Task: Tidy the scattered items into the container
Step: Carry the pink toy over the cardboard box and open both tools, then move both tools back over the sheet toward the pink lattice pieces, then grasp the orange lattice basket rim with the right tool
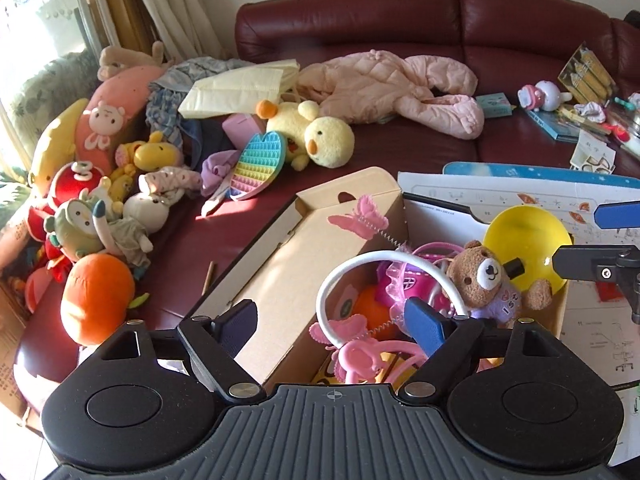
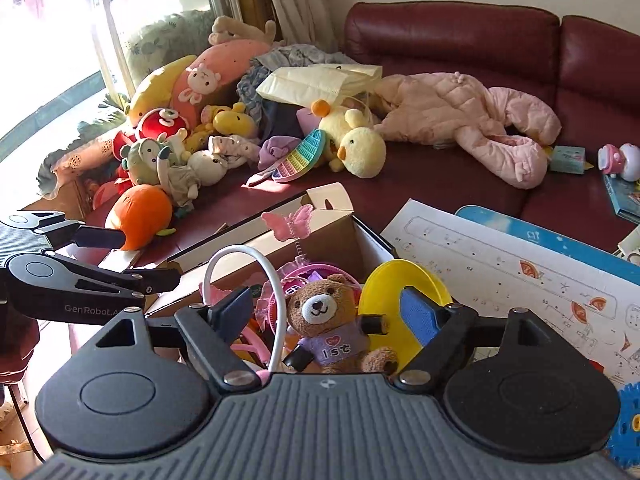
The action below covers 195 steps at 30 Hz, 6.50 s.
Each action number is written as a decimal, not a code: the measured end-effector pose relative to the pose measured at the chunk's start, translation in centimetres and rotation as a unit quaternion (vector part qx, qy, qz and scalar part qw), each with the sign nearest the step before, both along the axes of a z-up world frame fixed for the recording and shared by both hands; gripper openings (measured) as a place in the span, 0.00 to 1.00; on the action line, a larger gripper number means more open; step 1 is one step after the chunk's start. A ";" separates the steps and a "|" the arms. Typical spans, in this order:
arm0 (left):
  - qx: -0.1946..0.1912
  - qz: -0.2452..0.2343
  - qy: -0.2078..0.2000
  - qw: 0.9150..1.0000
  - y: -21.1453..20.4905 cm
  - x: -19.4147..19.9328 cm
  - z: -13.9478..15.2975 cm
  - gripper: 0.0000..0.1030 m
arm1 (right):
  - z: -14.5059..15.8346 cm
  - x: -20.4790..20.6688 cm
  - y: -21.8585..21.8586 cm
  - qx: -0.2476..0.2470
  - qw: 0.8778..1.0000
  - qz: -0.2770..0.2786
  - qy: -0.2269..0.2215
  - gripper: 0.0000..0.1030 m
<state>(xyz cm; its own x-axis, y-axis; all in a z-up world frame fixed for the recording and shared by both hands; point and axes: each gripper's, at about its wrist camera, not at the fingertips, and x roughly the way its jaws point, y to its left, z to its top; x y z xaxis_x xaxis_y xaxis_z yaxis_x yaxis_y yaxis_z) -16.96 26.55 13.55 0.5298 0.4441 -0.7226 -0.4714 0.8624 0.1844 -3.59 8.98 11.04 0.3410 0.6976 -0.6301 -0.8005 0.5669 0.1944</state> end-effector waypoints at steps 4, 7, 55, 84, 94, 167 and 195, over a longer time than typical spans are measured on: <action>0.000 -0.021 -0.007 1.000 -1.8 1.0 -0.2 0.88 | 0.4 1.0 -3.6 -0.008 1.000 -0.030 -0.003 0.84; -0.004 -0.041 -0.015 0.999 -3.3 1.8 -0.1 0.89 | 0.9 1.7 -6.5 -0.010 0.999 -0.052 -0.005 0.85; -0.056 -0.270 0.117 0.954 -24.2 20.2 -14.1 0.85 | -13.9 6.6 -30.4 -0.112 0.929 -0.336 0.110 0.87; -0.086 -0.300 0.113 0.943 -24.8 24.1 -15.7 0.83 | -15.0 10.1 -30.1 -0.109 0.922 -0.351 0.120 0.87; -0.076 -0.356 0.120 0.923 -28.6 23.1 -16.0 0.81 | -15.7 9.2 -30.9 -0.123 0.916 -0.360 0.126 0.87; -0.170 -0.223 0.127 0.951 -16.6 11.1 -14.8 0.72 | -14.0 5.6 -16.6 -0.116 0.973 -0.158 0.125 0.87; -0.227 -0.172 0.091 0.954 -15.1 11.2 -15.7 0.68 | -15.2 5.4 -12.2 -0.159 0.972 -0.095 0.142 0.17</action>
